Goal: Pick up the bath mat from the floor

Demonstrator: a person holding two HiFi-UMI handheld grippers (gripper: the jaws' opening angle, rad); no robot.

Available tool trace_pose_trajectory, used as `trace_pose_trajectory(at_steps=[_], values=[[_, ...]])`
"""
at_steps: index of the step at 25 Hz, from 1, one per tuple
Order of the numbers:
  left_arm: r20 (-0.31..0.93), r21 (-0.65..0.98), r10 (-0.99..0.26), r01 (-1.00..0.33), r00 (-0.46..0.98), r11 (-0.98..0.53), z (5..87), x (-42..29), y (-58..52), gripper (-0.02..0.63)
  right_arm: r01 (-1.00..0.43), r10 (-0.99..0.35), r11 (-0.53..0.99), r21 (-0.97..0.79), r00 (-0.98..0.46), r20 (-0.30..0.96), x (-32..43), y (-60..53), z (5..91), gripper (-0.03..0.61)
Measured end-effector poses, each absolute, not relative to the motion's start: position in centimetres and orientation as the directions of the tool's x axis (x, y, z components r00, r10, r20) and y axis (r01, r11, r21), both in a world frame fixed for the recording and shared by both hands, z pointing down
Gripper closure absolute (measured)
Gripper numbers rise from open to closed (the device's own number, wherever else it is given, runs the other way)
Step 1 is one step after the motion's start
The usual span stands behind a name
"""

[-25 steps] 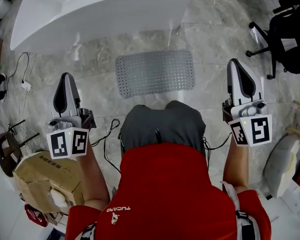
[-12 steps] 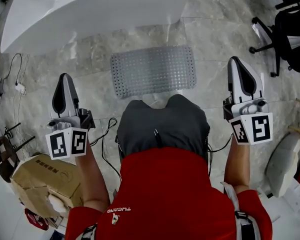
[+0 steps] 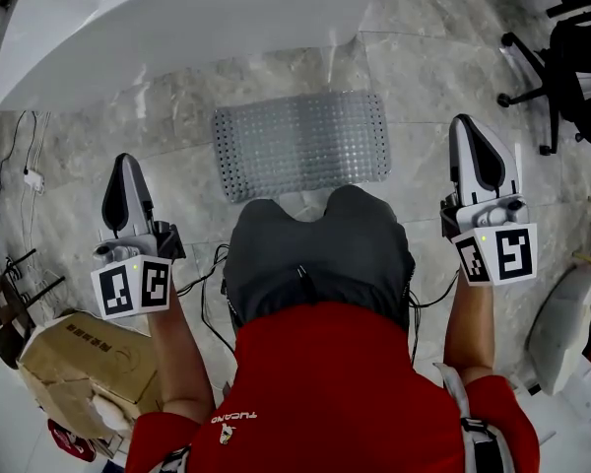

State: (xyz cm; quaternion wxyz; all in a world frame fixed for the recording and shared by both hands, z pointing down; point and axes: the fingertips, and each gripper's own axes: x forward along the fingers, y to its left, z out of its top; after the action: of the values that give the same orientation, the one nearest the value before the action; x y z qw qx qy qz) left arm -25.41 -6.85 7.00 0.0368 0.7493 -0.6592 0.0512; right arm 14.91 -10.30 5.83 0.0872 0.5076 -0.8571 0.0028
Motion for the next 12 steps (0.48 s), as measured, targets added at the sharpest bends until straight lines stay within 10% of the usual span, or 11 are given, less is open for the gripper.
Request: trace_pose_trajectory(at_steps=[12], values=[[0.122,-0.041,-0.985,-0.991,0.123,-0.129,14.6,-26.9,-8.2,0.609,-0.879,-0.88,0.466,0.1,-0.449,0.157,14.6,-11.7,13.4,0.577]])
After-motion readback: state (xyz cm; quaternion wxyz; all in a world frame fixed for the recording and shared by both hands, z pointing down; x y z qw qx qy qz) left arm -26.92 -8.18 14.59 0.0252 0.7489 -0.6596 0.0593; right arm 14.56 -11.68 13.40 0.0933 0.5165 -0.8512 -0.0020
